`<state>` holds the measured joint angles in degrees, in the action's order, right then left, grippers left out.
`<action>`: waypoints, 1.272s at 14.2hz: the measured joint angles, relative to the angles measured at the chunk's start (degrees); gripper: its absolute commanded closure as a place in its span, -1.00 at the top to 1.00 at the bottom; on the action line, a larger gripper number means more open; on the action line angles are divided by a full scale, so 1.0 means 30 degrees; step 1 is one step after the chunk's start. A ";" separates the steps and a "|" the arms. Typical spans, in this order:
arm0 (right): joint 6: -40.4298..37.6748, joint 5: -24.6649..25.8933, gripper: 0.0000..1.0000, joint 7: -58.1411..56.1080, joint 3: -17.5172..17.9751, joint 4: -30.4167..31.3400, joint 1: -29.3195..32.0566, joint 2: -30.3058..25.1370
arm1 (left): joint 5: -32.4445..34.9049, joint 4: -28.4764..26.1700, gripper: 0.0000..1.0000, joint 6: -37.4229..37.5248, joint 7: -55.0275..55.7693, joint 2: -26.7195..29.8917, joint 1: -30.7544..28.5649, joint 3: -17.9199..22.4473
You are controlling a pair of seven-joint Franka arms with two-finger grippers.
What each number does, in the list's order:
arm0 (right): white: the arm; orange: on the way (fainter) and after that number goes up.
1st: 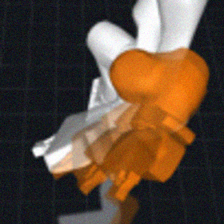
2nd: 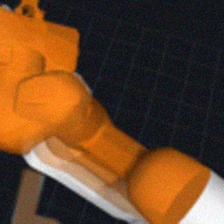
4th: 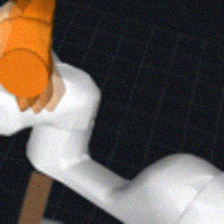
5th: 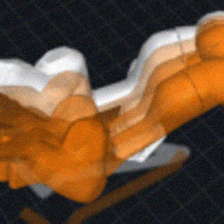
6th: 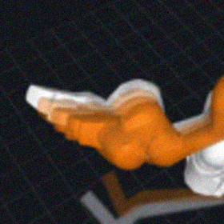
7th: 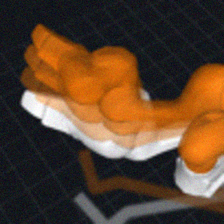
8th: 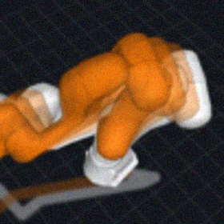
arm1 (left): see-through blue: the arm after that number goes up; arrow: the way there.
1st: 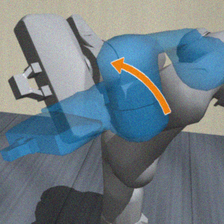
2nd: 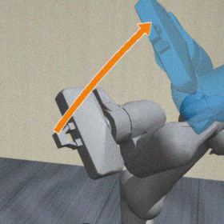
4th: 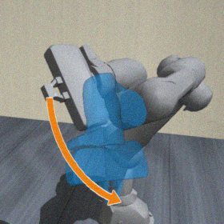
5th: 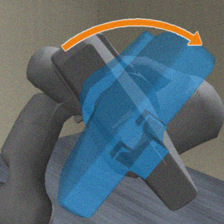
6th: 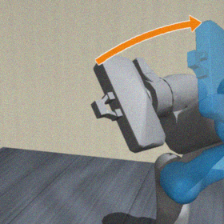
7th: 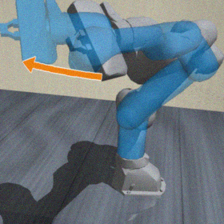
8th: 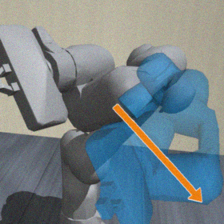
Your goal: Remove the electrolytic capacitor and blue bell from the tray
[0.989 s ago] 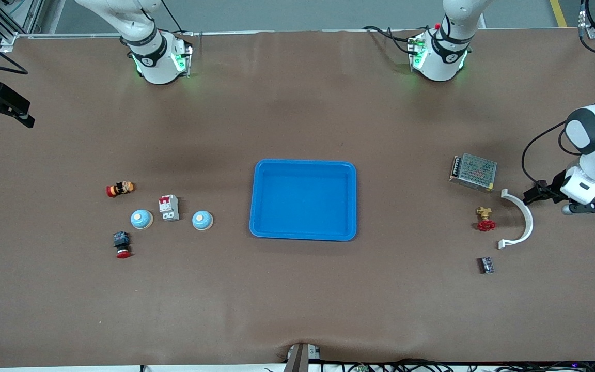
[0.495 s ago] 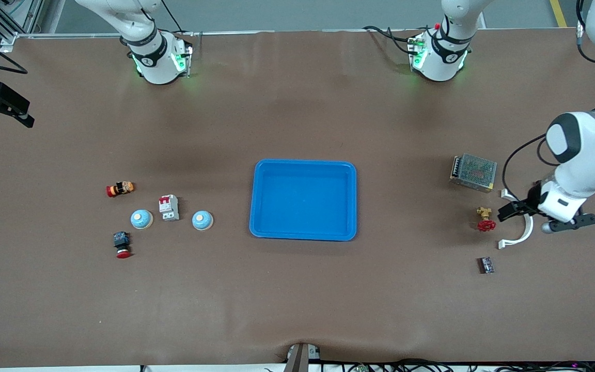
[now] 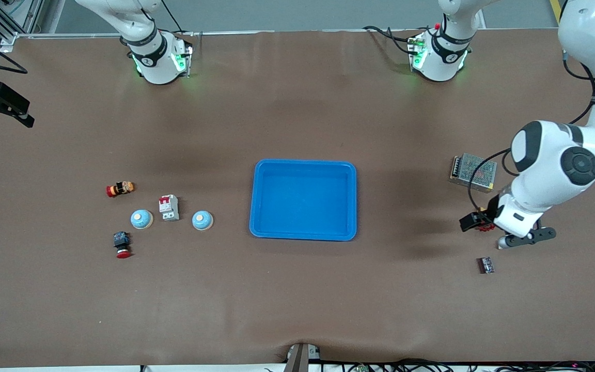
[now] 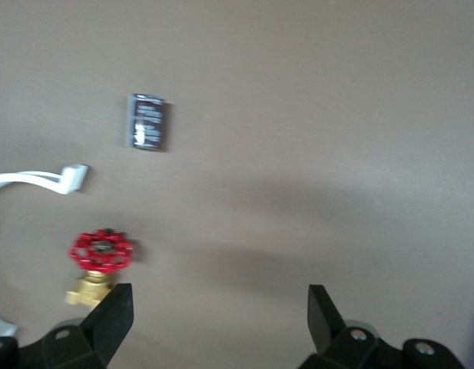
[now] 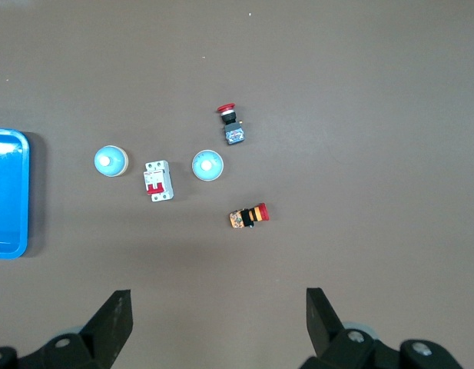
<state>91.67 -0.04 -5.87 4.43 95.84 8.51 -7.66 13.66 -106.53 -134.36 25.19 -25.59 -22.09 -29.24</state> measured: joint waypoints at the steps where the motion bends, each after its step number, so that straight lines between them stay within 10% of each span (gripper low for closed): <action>1: -0.0010 0.0000 1.00 0.0000 -0.0001 -0.0002 0.0000 0.0000 | 0.0569 0.0242 1.00 0.0000 0.1062 -0.0311 0.0498 0.0043; 6: -0.0031 0.0000 1.00 -0.0001 0.0000 -0.0006 0.0000 0.0000 | 0.2057 0.1563 1.00 0.0643 0.3942 -0.1405 0.1858 0.0147; 14: -0.0063 0.0000 1.00 -0.0002 0.0000 -0.0012 0.0000 0.0000 | 0.1839 0.6893 1.00 0.8991 0.2572 -0.1045 0.4645 0.2267; 18: -0.0075 0.0000 1.00 -0.0002 0.0000 -0.0023 0.0000 0.0000 | -0.1519 0.8410 1.00 1.1796 -0.2809 0.0916 0.6811 0.7119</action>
<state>91.44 -0.04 -5.88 4.44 95.77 8.51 -7.66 9.11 -81.30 -98.97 16.76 -22.84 -1.66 -7.88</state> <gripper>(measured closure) 0.000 0.000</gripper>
